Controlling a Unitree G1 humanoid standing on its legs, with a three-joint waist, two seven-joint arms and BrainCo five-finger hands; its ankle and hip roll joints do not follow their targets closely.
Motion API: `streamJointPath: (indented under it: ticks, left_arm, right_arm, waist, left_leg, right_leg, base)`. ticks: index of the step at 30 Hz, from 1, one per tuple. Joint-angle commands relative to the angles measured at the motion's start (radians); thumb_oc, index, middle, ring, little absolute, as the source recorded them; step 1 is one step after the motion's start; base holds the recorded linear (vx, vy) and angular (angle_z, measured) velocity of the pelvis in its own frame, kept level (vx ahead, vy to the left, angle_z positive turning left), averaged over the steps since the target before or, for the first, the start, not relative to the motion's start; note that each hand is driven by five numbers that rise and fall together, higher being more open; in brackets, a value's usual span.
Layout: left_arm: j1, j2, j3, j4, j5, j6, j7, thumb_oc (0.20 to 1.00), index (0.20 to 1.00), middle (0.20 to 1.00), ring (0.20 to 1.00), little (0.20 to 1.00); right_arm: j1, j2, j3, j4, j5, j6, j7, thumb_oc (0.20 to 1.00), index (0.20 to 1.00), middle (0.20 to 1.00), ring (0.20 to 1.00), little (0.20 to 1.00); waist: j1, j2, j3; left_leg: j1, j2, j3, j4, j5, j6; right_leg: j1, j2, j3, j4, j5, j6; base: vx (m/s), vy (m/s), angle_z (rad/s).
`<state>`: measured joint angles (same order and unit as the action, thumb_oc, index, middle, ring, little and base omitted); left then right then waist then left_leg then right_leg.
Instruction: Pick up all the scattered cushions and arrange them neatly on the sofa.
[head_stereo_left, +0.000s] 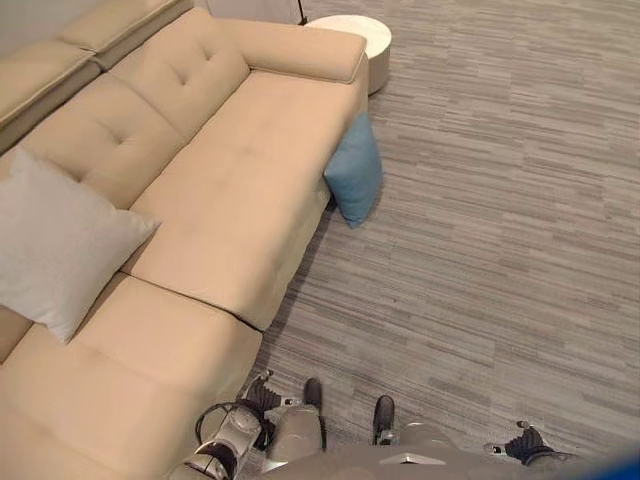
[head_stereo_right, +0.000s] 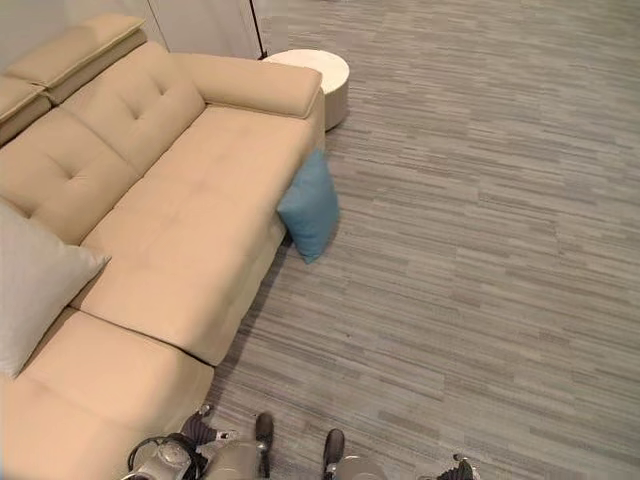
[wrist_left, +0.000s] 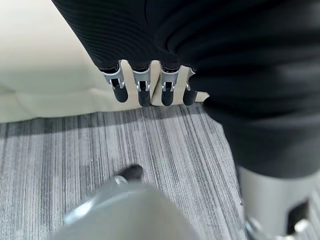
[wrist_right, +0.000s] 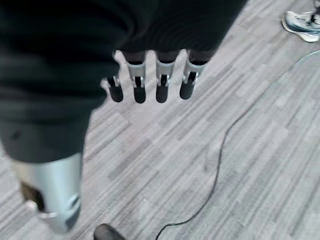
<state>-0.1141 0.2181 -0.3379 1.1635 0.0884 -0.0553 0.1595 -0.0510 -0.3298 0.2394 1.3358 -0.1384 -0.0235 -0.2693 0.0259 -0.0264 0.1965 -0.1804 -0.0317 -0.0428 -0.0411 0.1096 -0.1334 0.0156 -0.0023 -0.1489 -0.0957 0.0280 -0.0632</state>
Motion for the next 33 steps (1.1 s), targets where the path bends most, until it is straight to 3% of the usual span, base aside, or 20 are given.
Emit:
streamJointPath:
  ticks: [1,5,9,10,11,13,14,15,18,19,20,21,22,23,24,26,28,30,32,33]
  left_arm:
    - [0.012,0.011,0.014,-0.022,-0.007,-0.012,0.011,1.0,1.0,1.0,1.0,1.0]
    - [0.017,0.018,0.015,-0.026,-0.001,-0.012,0.01,1.0,1.0,1.0,1.0,1.0]
    - [0.001,0.035,0.014,-0.063,-0.005,-0.009,0.02,1.0,1.0,1.0,1.0,1.0]
    - [-0.006,0.037,0.015,-0.071,-0.011,-0.01,0.023,1.0,1.0,1.0,1.0,1.0]
    - [-0.007,0.042,0.014,-0.072,-0.02,-0.013,0.027,1.0,1.0,1.0,1.0,1.0]
    - [-0.005,0.044,0.023,-0.074,-0.026,-0.013,0.03,1.0,1.0,1.0,1.0,1.0]
    - [-0.003,0.042,0.033,-0.07,-0.031,-0.011,0.029,1.0,1.0,1.0,1.0,1.0]
    - [-0.005,0.04,0.041,-0.046,-0.026,-0.011,0.028,1.0,1.0,1.0,1.0,1.0]
    - [-0.008,0.034,0.043,-0.024,-0.014,-0.016,0.029,1.0,1.0,1.0,1.0,1.0]
    - [-0.006,0.029,0.04,-0.019,-0.011,-0.017,0.029,1.0,1.0,1.0,1.0,1.0]
    - [-0.002,0.012,0.04,-0.018,-0.024,-0.019,0.027,1.0,1.0,1.0,1.0,1.0]
    - [-0.005,0.008,0.036,-0.024,-0.027,-0.019,0.025,1.0,1.0,1.0,1.0,1.0]
    - [-0.007,-0.003,0.023,-0.038,-0.037,-0.017,0.019,1.0,1.0,1.0,1.0,1.0]
    - [-0.007,-0.003,0.022,-0.038,-0.037,-0.017,0.019,1.0,1.0,1.0,1.0,1.0]
    - [-0.006,-0.007,0.015,-0.044,-0.044,-0.015,0.021,1.0,1.0,1.0,1.0,1.0]
    - [0.001,-0.018,0.009,-0.034,-0.036,-0.01,0.022,1.0,1.0,1.0,1.0,1.0]
    - [0.004,-0.019,0.009,-0.031,-0.031,-0.011,0.02,1.0,1.0,1.0,1.0,1.0]
    - [0.01,-0.018,0.01,-0.02,-0.015,-0.009,0.017,1.0,1.0,1.0,1.0,1.0]
    - [0.011,-0.017,0.01,-0.02,-0.013,-0.01,0.018,1.0,1.0,1.0,1.0,1.0]
    - [0.027,-0.012,0.022,-0.024,-0.022,-0.009,0.017,1.0,1.0,1.0,1.0,1.0]
  right_arm:
    - [0.005,-0.013,-0.001,-0.055,0.009,0.001,-0.02,1.0,1.0,1.0,1.0,1.0]
    - [0.004,-0.007,0.001,-0.057,0.0,0.006,-0.017,1.0,1.0,1.0,1.0,1.0]
    - [-0.02,-0.008,0.007,-0.078,-0.012,0.013,-0.01,1.0,1.0,1.0,1.0,1.0]
    - [-0.034,-0.011,0.009,-0.087,-0.014,0.012,-0.01,1.0,1.0,1.0,1.0,1.0]
    - [-0.043,-0.012,0.007,-0.101,-0.014,0.009,-0.011,1.0,1.0,1.0,1.0,1.0]
    - [-0.052,-0.013,0.011,-0.11,-0.017,0.009,-0.01,1.0,1.0,1.0,1.0,1.0]
    - [-0.063,-0.014,0.018,-0.113,-0.024,0.01,-0.009,1.0,1.0,1.0,1.0,1.0]
    - [-0.072,-0.021,0.018,-0.114,-0.027,0.014,-0.01,1.0,1.0,1.0,1.0,1.0]
    - [-0.06,-0.029,0.012,-0.118,-0.026,0.014,-0.009,1.0,1.0,1.0,1.0,1.0]
    - [-0.052,-0.029,0.012,-0.115,-0.027,0.013,-0.008,1.0,1.0,1.0,1.0,1.0]
    - [-0.042,-0.033,0.007,-0.106,-0.017,0.003,-0.014,1.0,1.0,1.0,1.0,1.0]
    - [-0.042,-0.033,0.005,-0.105,-0.009,0.001,-0.017,1.0,1.0,1.0,1.0,1.0]
    - [-0.04,-0.038,0.002,-0.1,0.008,-0.001,-0.021,1.0,1.0,1.0,1.0,1.0]
    - [-0.04,-0.038,0.001,-0.1,0.008,-0.001,-0.022,1.0,1.0,1.0,1.0,1.0]
    - [-0.033,-0.038,-0.002,-0.098,0.014,0.004,-0.022,1.0,1.0,1.0,1.0,1.0]
    - [-0.025,-0.04,0.0,-0.097,0.019,0.003,-0.023,1.0,1.0,1.0,1.0,1.0]
    - [-0.02,-0.041,0.001,-0.096,0.019,0.003,-0.025,1.0,1.0,1.0,1.0,1.0]
    - [-0.016,-0.041,0.003,-0.091,0.017,0.003,-0.029,1.0,1.0,1.0,1.0,1.0]
    - [-0.017,-0.042,0.003,-0.09,0.018,0.004,-0.031,1.0,1.0,1.0,1.0,1.0]
    - [-0.014,-0.039,0.013,-0.094,0.007,0.013,-0.024,1.0,1.0,1.0,1.0,1.0]
  waist:
    - [0.045,-0.011,0.004]
    - [0.054,-0.02,-0.015]
    - [0.051,-0.013,0.002]
    - [0.044,-0.006,0.012]
    - [0.041,0.007,0.021]
    - [0.046,0.017,0.023]
    - [0.054,0.021,0.024]
    - [0.042,0.016,0.022]
    - [0.014,0.016,0.024]
    - [0.008,0.016,0.018]
    - [0.004,0.017,0.01]
    - [0.004,0.011,0.013]
    - [0.017,-0.001,0.035]
    - [0.016,0.001,0.035]
    - [0.022,-0.002,0.046]
    - [0.035,-0.001,0.042]
    - [0.04,0.002,0.037]
    - [0.051,0.029,0.02]
    - [0.057,0.033,0.017]
    - [0.078,0.04,0.004]
  left_leg:
    - [-0.071,0.012,0.062,0.164,-0.07,0.099]
    - [-0.046,0.008,0.086,0.155,-0.087,0.117]
    - [0.004,0.016,0.112,0.147,-0.122,0.153]
    - [0.018,0.02,0.12,0.147,-0.13,0.161]
    - [0.049,0.022,0.133,0.142,-0.148,0.171]
    - [0.085,0.022,0.147,0.126,-0.164,0.171]
    - [0.116,0.025,0.163,0.112,-0.182,0.168]
    - [0.15,0.017,0.169,0.097,-0.2,0.157]
    - [0.2,0.009,0.15,0.107,-0.247,0.138]
    - [0.207,0.015,0.146,0.117,-0.258,0.132]
    - [0.186,0.046,0.143,0.226,-0.268,0.095]
    - [0.146,0.058,0.138,0.311,-0.244,0.082]
    - [0.054,0.104,0.142,0.524,-0.16,0.052]
    - [0.05,0.106,0.139,0.531,-0.163,0.051]
    - [0.007,0.126,0.16,0.577,-0.129,0.055]
    - [-0.039,0.104,0.197,0.482,-0.175,0.075]
    - [-0.05,0.091,0.21,0.412,-0.165,0.083]
    - [-0.062,0.07,0.232,0.199,-0.059,0.077]
    - [-0.065,0.062,0.243,0.151,-0.026,0.069]
    - [-0.054,0.062,0.269,0.095,-0.014,0.075]
  right_leg:
    - [0.067,-0.014,0.049,0.077,-0.124,0.154]
    - [0.063,-0.03,0.062,0.123,-0.143,0.162]
    - [-0.066,-0.059,0.048,0.385,-0.116,0.227]
    - [-0.105,-0.077,0.026,0.455,-0.096,0.244]
    - [-0.155,-0.121,-0.039,0.532,-0.065,0.252]
    - [-0.157,-0.173,-0.126,0.493,-0.08,0.235]
    - [-0.158,-0.208,-0.205,0.414,-0.074,0.216]
    - [-0.209,-0.223,-0.236,0.27,-0.004,0.225]
    - [-0.214,-0.208,-0.187,0.181,0.048,0.241]
    - [-0.204,-0.201,-0.182,0.174,0.046,0.232]
    - [-0.156,-0.177,-0.183,0.145,0.032,0.206]
    - [-0.137,-0.173,-0.187,0.134,0.024,0.194]
    - [-0.076,-0.153,-0.203,0.108,-0.011,0.153]
    - [-0.076,-0.15,-0.205,0.108,-0.011,0.152]
    - [-0.041,-0.139,-0.211,0.096,-0.033,0.134]
    - [0.003,-0.118,-0.207,0.066,-0.051,0.143]
    - [0.016,-0.109,-0.206,0.061,-0.058,0.147]
    - [0.048,-0.065,-0.199,0.054,-0.082,0.157]
    - [0.063,-0.056,-0.195,0.054,-0.091,0.159]
    - [0.101,-0.031,-0.172,0.076,-0.135,0.158]
  base:
    - [0.21,0.079,-0.79]
    - [0.2,0.103,-0.88]
    - [0.08,0.09,-0.53]
    - [0.09,0.113,-0.45]
    - [0.15,0.101,-0.38]
    - [0.24,0.006,-0.4]
    - [0.42,-0.199,-0.6]
    - [0.44,-0.237,-0.74]
    - [0.35,-0.24,0.0]
    - [0.46,-0.498,0.67]
    - [0.29,-0.456,0.62]
    - [0.31,-0.692,0.19]
    - [0.11,-0.404,0.31]
    - [0.19,-0.437,0.36]
    - [0.23,-0.231,0.17]
    - [0.27,-0.193,-0.03]
    - [0.21,-0.056,-0.27]
    - [0.3,-0.051,-0.42]
    - [0.27,-0.038,-0.17]
    - [0.34,-0.038,-0.26]
